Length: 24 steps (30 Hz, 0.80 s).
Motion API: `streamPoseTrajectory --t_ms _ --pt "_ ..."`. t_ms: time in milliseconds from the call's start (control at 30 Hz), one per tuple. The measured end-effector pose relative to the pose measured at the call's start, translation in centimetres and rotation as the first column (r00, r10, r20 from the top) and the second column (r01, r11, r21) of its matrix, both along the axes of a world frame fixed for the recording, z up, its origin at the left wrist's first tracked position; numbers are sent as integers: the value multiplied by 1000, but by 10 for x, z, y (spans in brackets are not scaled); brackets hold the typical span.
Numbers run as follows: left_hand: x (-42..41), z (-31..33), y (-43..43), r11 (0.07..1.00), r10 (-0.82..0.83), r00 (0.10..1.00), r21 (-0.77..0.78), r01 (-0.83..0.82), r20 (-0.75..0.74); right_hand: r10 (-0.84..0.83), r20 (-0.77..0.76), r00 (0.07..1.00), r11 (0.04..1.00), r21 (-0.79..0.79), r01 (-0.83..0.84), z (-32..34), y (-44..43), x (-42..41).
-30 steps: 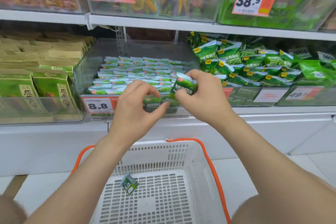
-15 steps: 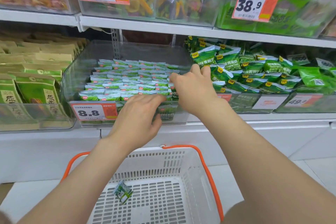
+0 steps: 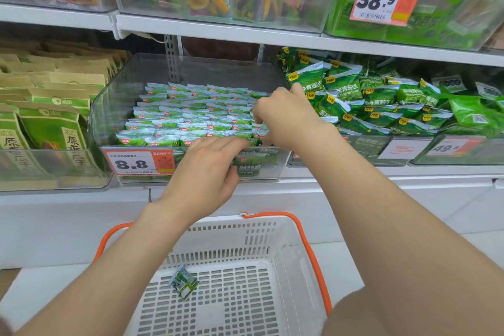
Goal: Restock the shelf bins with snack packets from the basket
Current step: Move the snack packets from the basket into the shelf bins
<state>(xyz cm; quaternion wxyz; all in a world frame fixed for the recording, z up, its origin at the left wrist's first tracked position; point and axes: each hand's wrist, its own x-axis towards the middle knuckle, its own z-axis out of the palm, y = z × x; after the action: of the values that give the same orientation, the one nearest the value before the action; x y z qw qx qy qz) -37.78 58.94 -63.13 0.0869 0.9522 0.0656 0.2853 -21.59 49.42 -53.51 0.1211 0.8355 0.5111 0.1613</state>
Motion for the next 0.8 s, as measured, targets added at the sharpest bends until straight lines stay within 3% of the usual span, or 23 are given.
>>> streamPoseTrajectory --t_ms 200,367,433,500,600,800 --pt "-6 -6 -5 988 -4 985 -149 30 173 53 54 997 991 120 -59 1 -21 -5" --pt "-21 -26 -21 995 83 890 18 -102 449 156 -132 979 918 385 -94 5 -39 -45" --pt "-27 -47 -20 996 66 919 29 -84 388 237 -238 942 913 386 -132 -3 -43 -72" --pt "-33 -72 -13 1000 15 969 -9 -13 245 241 -354 904 960 224 -168 -21 -43 -92" --pt "-46 -116 2 992 71 997 -105 -69 19 191 -464 865 972 -33 -233 -53 -39 -110" --pt "-57 -175 2 910 140 953 -343 -230 -269 130 -468 874 878 -356 -321 -122 -27 -125"
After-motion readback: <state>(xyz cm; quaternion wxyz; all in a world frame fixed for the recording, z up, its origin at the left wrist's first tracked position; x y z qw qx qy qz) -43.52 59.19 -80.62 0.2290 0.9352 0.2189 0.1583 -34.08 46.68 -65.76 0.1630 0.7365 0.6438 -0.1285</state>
